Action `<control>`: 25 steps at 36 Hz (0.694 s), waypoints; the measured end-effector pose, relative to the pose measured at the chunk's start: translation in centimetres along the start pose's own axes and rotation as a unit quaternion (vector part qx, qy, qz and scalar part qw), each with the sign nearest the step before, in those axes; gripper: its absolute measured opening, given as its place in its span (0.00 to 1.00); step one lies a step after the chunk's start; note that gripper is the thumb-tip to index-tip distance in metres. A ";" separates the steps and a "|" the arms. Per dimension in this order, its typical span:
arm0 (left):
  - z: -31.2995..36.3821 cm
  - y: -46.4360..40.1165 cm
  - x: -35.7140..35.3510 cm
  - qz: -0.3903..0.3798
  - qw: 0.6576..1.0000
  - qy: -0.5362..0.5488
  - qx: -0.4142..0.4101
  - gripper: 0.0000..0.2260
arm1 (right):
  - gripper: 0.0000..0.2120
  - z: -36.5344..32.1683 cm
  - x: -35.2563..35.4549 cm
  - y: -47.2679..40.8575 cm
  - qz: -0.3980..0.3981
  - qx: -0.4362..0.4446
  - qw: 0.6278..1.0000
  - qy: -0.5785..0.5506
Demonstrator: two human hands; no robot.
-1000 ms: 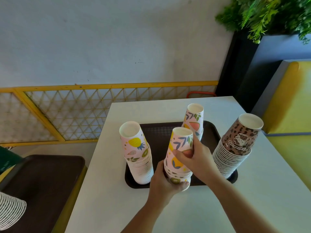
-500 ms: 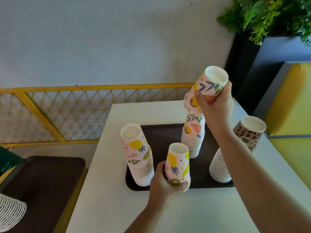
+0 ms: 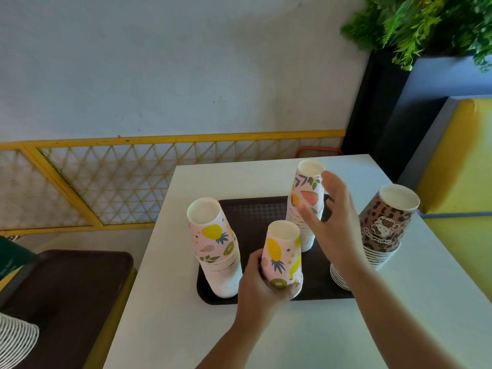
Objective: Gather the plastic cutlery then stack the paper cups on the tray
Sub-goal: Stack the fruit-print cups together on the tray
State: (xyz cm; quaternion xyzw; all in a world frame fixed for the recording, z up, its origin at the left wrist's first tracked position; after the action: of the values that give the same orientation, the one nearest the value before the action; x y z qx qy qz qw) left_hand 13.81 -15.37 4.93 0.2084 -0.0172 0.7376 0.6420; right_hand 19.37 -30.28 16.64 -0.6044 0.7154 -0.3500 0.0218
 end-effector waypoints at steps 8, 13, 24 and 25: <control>3.8 -0.2 0.0 0.006 0.999 0.034 -0.040 0.31 | 0.43 -0.8 -1.8 4.0 -0.141 0.018 0.990 -0.002; 6.0 -0.7 0.0 0.009 0.995 0.049 -0.082 0.33 | 0.37 -0.9 -1.3 2.8 -0.118 0.023 0.992 0.030; 9.9 -2.5 -0.3 0.009 0.989 0.138 -0.055 0.30 | 0.34 -3.4 2.4 -4.7 0.089 0.078 0.992 -0.053; 10.0 -2.8 -0.6 0.003 0.991 0.127 -0.036 0.28 | 0.33 -3.3 2.6 -5.4 0.108 0.082 0.990 -0.043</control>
State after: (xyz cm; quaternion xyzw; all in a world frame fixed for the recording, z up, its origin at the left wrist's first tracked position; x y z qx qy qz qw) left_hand 19.39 -18.37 13.14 0.0896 0.0377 0.7588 0.6440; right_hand 21.74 -31.16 22.99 -0.5338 0.7441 -0.3768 0.1393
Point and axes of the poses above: each hand's wrist, its own y-axis away from the middle knuckle, its own x-axis out of the back of the hand, z = x × y, the point moved 6 cm from there along -y, towards the middle knuckle, and after that the axes turned 15 degrees about x, right-handed, at the moved point
